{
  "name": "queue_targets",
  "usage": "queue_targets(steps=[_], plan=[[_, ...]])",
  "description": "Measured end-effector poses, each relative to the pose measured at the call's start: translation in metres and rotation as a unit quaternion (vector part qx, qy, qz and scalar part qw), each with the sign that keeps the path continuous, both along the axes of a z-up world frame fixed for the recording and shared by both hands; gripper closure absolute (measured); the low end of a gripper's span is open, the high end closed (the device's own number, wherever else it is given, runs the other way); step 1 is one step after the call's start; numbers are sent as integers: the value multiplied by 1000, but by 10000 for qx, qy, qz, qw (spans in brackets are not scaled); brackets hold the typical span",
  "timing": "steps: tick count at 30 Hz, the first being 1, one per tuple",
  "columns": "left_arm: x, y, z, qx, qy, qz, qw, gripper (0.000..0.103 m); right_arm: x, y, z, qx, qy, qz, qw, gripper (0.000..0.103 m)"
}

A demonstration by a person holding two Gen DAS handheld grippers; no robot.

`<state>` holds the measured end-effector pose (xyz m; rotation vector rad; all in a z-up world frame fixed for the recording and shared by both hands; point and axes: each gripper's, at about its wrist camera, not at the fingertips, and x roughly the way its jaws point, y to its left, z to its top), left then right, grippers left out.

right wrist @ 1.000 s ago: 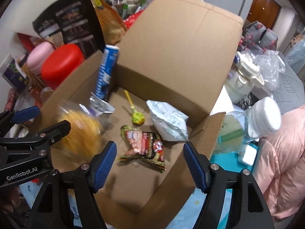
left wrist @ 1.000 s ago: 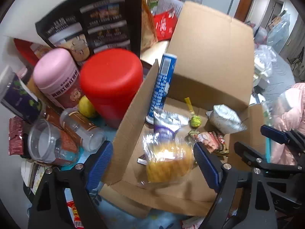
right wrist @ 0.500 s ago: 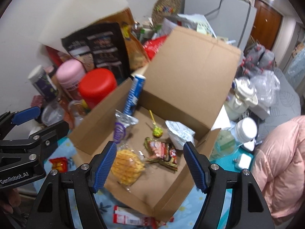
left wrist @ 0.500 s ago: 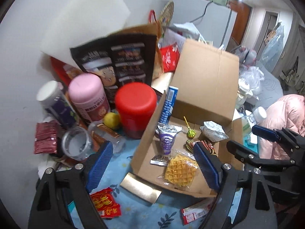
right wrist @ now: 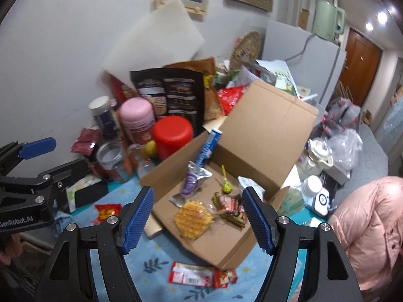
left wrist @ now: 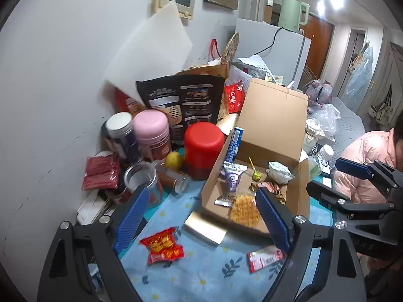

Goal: Organize snacks
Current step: 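Withdraw both tools from the box back over the table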

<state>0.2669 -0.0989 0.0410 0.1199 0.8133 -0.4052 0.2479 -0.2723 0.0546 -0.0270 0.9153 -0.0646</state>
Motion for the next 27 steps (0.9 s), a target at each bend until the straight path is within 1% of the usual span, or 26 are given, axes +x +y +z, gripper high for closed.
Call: queue_targets(steps=[5, 12, 21, 27], plan=[[-28, 25, 4, -41, 7, 120, 9999, 16, -27, 27, 3, 18, 35, 193, 9998, 30], [-62, 56, -4, 39, 28, 352, 9994, 16, -60, 60, -5, 96, 105, 412, 9990, 30], [-94, 90, -31, 35, 337, 727, 9968, 16, -98, 92, -28, 179, 320, 603, 9975, 30], [-114, 101, -46, -108, 544, 738, 9957, 16, -117, 100, -48, 282, 561, 610, 9962, 30]])
